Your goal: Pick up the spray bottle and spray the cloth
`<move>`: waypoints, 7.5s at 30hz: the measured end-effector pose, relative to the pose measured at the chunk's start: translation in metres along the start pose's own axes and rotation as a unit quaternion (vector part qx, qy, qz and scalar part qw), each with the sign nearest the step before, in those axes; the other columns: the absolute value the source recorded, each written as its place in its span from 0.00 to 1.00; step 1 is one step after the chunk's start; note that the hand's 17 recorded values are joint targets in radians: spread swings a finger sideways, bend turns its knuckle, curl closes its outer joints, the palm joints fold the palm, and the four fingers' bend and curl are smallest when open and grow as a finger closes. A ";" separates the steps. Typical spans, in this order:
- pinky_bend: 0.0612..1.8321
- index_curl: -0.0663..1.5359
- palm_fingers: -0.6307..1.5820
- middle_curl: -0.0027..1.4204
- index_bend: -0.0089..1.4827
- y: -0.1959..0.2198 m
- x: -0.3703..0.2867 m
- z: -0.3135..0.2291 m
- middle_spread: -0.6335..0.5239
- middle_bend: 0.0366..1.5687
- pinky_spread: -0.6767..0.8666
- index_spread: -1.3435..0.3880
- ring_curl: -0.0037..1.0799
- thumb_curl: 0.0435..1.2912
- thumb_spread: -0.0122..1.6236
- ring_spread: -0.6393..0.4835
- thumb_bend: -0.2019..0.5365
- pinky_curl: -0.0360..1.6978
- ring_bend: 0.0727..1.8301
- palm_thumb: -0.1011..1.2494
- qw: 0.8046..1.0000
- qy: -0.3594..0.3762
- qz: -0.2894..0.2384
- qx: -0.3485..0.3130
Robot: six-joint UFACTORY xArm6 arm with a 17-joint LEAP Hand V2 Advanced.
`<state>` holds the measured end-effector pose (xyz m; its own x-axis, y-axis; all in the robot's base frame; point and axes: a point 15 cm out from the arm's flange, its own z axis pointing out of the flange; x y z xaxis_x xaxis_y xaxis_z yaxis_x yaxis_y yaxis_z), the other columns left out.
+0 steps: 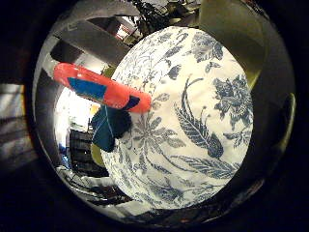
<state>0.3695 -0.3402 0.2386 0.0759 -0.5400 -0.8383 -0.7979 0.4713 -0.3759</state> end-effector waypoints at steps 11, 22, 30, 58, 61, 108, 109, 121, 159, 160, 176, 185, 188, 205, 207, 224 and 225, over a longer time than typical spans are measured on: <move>0.47 0.22 0.33 0.24 0.11 -0.017 0.008 0.033 0.69 0.20 0.69 0.71 0.24 0.20 0.55 0.74 0.23 0.02 0.25 0.39 0.999 -0.010 0.005 -0.030; 0.45 0.22 0.35 0.24 0.11 -0.019 0.005 0.069 0.68 0.21 0.68 0.72 0.23 0.21 0.55 0.74 0.23 0.02 0.25 0.39 0.998 -0.026 0.004 -0.060; 0.44 0.23 0.45 0.26 0.12 -0.024 -0.011 0.108 0.65 0.27 0.60 0.72 0.26 0.22 0.55 0.70 0.24 0.01 0.32 0.44 0.995 -0.042 -0.009 -0.088; 0.82 0.48 0.83 0.44 0.77 -0.053 -0.065 0.126 0.49 0.83 0.33 0.68 0.57 0.44 0.52 0.43 0.26 0.31 0.78 0.91 0.995 -0.053 -0.028 -0.079; 0.81 0.47 0.83 0.44 0.77 -0.056 -0.079 0.119 0.50 0.84 0.33 0.68 0.57 0.47 0.52 0.43 0.25 0.33 0.78 0.91 0.994 -0.052 -0.037 -0.084; 0.72 0.48 0.83 0.41 0.79 -0.023 -0.286 0.120 0.50 0.86 0.32 0.68 0.57 0.63 0.48 0.43 0.25 0.51 0.80 0.86 0.622 0.566 -0.294 -0.454; 0.72 0.48 0.83 0.41 0.79 -0.022 -0.290 0.121 0.50 0.86 0.32 0.68 0.57 0.63 0.48 0.43 0.25 0.51 0.80 0.86 0.608 0.577 -0.296 -0.457; 0.71 0.48 0.83 0.41 0.79 -0.011 -0.296 0.161 0.50 0.87 0.31 0.68 0.58 0.63 0.50 0.43 0.25 0.53 0.79 0.85 0.557 0.626 -0.296 -0.458; 0.70 0.48 0.83 0.41 0.79 0.042 -0.288 0.234 0.49 0.87 0.31 0.67 0.58 0.63 0.52 0.43 0.25 0.55 0.79 0.86 0.639 0.538 -0.270 -0.479; 0.70 0.48 0.83 0.41 0.79 0.046 -0.292 0.238 0.49 0.87 0.31 0.67 0.58 0.63 0.52 0.43 0.25 0.55 0.79 0.86 0.649 0.526 -0.270 -0.479; 0.70 0.48 0.83 0.41 0.78 0.086 -0.401 0.318 0.50 0.87 0.31 0.67 0.59 0.63 0.51 0.43 0.25 0.55 0.78 0.87 0.822 0.286 -0.280 -0.405; 0.70 0.48 0.83 0.41 0.79 0.078 -0.423 0.341 0.50 0.87 0.31 0.67 0.59 0.63 0.51 0.43 0.25 0.55 0.78 0.88 0.885 0.179 -0.260 -0.344; 0.70 0.48 0.83 0.41 0.78 0.081 -0.409 0.353 0.50 0.87 0.31 0.67 0.59 0.64 0.51 0.43 0.25 0.55 0.78 0.89 0.906 0.146 -0.236 -0.320; 0.70 0.48 0.83 0.41 0.78 0.132 -0.332 0.413 0.50 0.86 0.31 0.67 0.58 0.65 0.48 0.43 0.25 0.55 0.79 0.88 0.944 -0.006 -0.232 -0.234; 0.70 0.48 0.83 0.41 0.78 0.133 -0.329 0.421 0.50 0.86 0.31 0.67 0.58 0.65 0.48 0.43 0.25 0.55 0.79 0.88 0.942 -0.025 -0.245 -0.228; 0.69 0.49 0.83 0.41 0.77 0.143 -0.318 0.444 0.50 0.86 0.30 0.68 0.58 0.63 0.50 0.43 0.25 0.54 0.78 0.82 0.944 -0.051 -0.232 -0.229; 0.68 0.48 0.83 0.41 0.77 0.143 -0.317 0.444 0.50 0.86 0.30 0.68 0.57 0.62 0.51 0.43 0.25 0.54 0.78 0.82 0.944 -0.051 -0.231 -0.230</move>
<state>0.4969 0.2086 0.2749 0.5186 -0.5323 -0.6691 -0.8385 -0.1632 -0.5199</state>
